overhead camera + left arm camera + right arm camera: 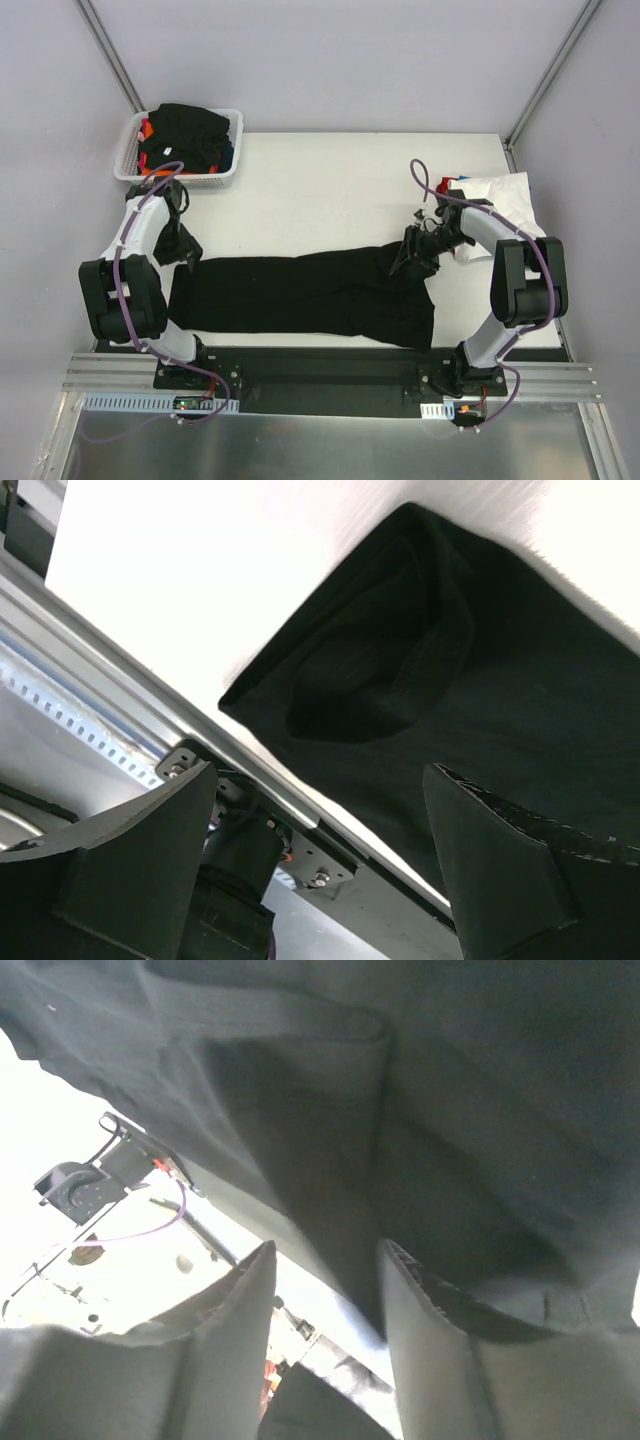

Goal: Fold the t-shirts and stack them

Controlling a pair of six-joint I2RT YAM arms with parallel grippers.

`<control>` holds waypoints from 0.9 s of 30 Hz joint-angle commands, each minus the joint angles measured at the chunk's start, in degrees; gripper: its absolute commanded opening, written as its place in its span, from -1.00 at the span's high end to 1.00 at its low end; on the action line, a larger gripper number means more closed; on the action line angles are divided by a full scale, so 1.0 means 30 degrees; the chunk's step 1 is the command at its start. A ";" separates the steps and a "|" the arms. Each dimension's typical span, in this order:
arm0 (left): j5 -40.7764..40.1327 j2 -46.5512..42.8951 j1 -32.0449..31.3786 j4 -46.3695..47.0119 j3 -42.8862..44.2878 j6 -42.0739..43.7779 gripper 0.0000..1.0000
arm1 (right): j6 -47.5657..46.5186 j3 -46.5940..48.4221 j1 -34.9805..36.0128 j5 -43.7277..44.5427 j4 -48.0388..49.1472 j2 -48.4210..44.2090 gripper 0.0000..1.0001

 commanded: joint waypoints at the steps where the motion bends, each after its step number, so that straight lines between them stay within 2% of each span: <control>1: 0.0491 0.0208 0.0231 0.0015 0.1341 -0.0197 -0.68 | 0.0072 0.2007 -0.0147 0.0232 -0.0481 -0.0222 -0.02; 7: 0.1280 0.0883 0.0231 0.1096 0.0879 -0.0373 -0.59 | 0.0599 0.6019 -0.0176 0.1787 -0.0248 0.1355 -0.02; 8: 0.1427 0.0971 0.0231 0.1390 0.0585 -0.0373 -0.53 | 0.1239 0.7332 -0.0176 0.1380 -0.0131 0.1911 0.00; 9: 0.1632 0.1204 0.0231 0.2031 0.0089 -0.0373 -0.38 | 0.1535 0.7664 -0.0002 0.0419 0.0015 0.3019 0.13; 12: 0.2540 0.1993 0.0231 0.2475 -0.0063 -0.0606 -0.15 | 0.2299 0.7609 0.0961 0.0145 0.1216 0.3644 0.24; 21: 0.2133 0.2993 0.0377 0.2858 0.0201 -0.0022 -0.25 | 0.2096 0.6937 0.1875 0.0554 0.1306 0.3559 0.24; 24: 0.1899 0.3314 0.0610 0.2916 0.0317 0.0271 -0.20 | 0.2007 0.6672 0.1875 0.0615 0.1247 0.3470 0.24; 27: 0.1694 0.3432 0.0670 0.2887 0.0552 0.0330 0.52 | 0.2036 0.6583 0.1875 0.0614 0.1277 0.3470 0.25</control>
